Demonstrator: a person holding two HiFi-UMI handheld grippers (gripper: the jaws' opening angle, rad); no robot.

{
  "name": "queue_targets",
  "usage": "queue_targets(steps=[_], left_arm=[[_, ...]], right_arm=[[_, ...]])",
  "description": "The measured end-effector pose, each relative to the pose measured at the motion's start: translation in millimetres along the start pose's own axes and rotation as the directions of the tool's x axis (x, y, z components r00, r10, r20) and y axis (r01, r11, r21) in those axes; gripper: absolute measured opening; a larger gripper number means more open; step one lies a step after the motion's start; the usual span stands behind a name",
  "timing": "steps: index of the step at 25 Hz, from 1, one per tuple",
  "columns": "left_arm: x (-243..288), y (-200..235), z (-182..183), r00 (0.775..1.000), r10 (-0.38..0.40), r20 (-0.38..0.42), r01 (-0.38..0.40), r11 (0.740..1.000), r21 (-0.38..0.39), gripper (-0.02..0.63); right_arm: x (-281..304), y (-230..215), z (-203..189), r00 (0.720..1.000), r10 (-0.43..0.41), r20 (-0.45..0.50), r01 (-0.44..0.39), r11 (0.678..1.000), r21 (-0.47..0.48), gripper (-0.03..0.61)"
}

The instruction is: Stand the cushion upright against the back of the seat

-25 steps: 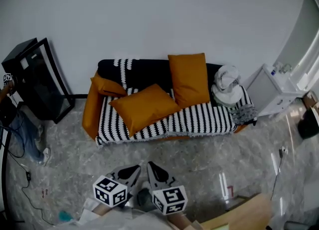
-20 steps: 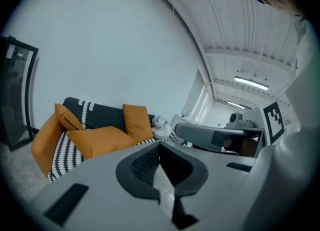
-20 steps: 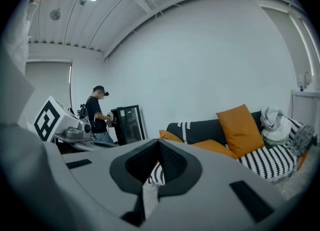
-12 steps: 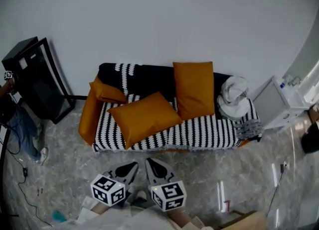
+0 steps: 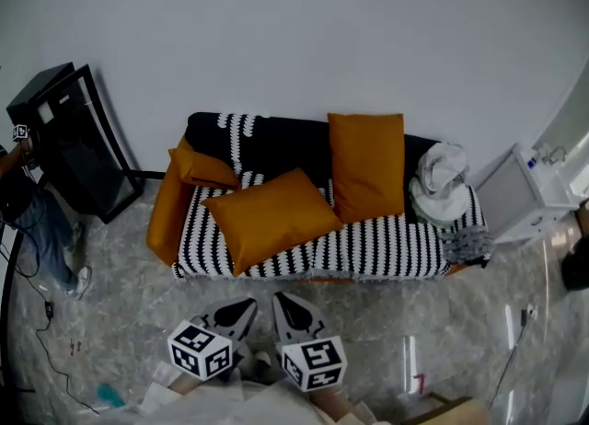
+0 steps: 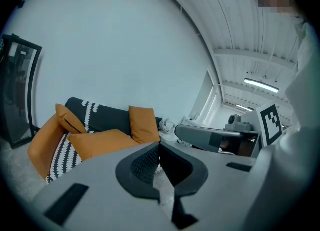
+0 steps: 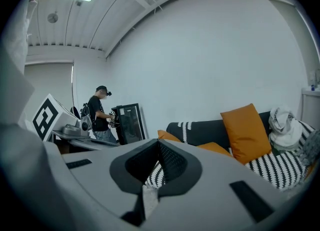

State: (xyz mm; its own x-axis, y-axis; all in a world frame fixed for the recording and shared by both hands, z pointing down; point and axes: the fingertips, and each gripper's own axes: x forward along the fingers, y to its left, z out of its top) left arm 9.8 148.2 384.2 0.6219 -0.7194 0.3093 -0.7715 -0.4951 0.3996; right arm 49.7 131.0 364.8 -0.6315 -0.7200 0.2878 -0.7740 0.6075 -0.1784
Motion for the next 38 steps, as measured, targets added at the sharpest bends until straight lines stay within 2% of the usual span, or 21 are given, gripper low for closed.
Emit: queue_targets(steps=[8,19,25,30,38], left_arm=[[8.3,14.3,3.4,1.0,-0.007,-0.023,0.007,1.0,-0.017,0.006],[38.0,55.6,36.5,0.999,-0.022,-0.042,0.021,1.0,-0.014,0.006],[51.3,89.9,57.0,1.0,-0.003,-0.029,0.002,0.999,-0.035,0.006],[61.0,110.6,67.4,0.999,-0.006,-0.039,0.005,1.0,-0.019,0.006],[79.7,146.6,80.7,0.998,0.003,-0.068,-0.002,1.0,0.018,0.006]], right_arm=[[17.2,-4.8,-2.9,1.0,-0.004,-0.024,0.004,1.0,0.025,0.012],[62.9,-17.0,11.7,0.999,-0.009,-0.048,0.01,1.0,0.02,0.012],[98.2,-25.0,24.6,0.999,-0.012,-0.04,0.012,1.0,0.007,0.012],[124.6,-20.6,38.7,1.0,0.004,-0.028,-0.005,1.0,-0.012,0.012],[163.4,-30.4,52.0,0.999,-0.044,-0.032,0.042,0.998,-0.041,0.012]])
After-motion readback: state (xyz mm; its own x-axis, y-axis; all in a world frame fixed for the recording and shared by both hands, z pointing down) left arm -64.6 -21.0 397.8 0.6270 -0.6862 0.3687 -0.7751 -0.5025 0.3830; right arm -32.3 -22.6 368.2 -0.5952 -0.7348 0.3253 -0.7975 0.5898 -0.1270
